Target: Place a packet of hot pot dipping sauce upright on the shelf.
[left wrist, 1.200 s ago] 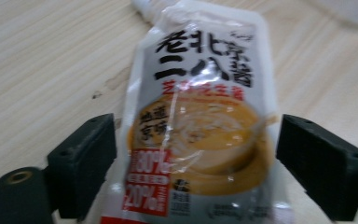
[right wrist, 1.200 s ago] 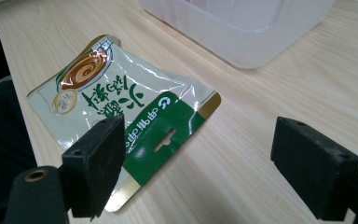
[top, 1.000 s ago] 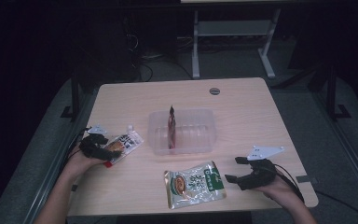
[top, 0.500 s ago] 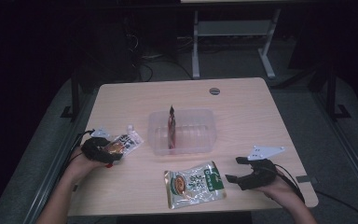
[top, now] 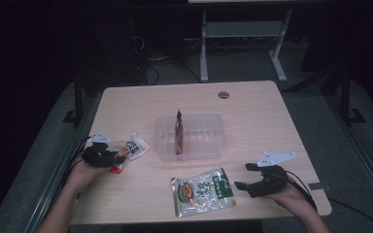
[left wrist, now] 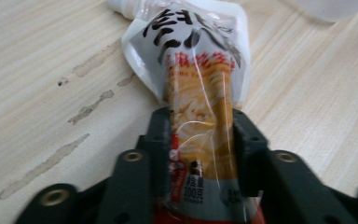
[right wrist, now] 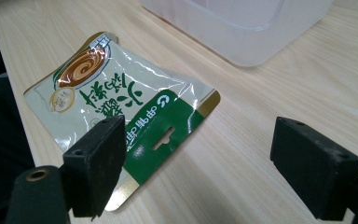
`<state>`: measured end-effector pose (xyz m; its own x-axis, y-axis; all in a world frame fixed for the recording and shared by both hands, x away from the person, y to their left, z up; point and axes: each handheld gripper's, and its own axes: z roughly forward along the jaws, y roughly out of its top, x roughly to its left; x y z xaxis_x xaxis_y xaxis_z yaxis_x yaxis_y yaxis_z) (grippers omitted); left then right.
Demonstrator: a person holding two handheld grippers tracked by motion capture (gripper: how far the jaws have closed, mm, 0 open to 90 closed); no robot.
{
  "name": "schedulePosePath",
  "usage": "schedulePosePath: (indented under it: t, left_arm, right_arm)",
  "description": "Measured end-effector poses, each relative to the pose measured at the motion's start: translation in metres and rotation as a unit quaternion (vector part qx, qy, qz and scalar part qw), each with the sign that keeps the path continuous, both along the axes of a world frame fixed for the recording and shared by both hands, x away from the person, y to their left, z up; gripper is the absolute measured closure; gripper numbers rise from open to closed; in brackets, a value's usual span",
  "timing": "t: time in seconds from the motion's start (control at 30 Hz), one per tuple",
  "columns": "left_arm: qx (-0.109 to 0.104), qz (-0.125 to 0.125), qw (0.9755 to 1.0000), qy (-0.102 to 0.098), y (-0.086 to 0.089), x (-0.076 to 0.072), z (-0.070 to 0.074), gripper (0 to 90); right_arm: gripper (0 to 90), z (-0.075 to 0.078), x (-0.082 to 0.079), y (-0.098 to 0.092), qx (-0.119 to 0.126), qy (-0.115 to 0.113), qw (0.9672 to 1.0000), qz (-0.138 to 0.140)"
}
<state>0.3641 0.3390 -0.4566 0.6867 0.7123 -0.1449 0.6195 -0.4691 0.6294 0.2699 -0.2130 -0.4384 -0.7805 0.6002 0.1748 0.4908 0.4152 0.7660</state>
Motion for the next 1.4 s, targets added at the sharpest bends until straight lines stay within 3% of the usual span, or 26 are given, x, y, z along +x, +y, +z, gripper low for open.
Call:
schedulePosePath:
  t: [0.2,0.47,0.83,1.13,1.4]
  left_arm:
    - [-0.024,0.005,0.9997,0.008,0.006,0.002,0.001,82.1]
    - [-0.046,0.006,0.9989,0.008,0.012,-0.002,0.007,86.9]
    - [-0.071,0.005,0.9971,-0.026,0.010,-0.027,0.038,87.9]
    - [-0.073,-0.030,0.9955,-0.054,-0.006,-0.053,0.063,88.4]
    - [-0.084,-0.068,0.9920,-0.064,-0.031,-0.079,0.075,88.6]
  right_arm:
    - [17.9,0.000,0.000,0.000,0.000,0.001,1.0000,0.000]
    - [17.9,0.000,0.001,-0.001,0.001,-0.001,1.0000,-0.001]
    - [17.9,0.003,0.002,-0.001,0.003,0.001,1.0000,-0.006]
    - [17.9,0.008,0.003,0.004,0.006,0.002,0.9999,-0.007]
    - [18.8,0.011,0.009,0.008,0.025,0.023,0.9994,-0.004]
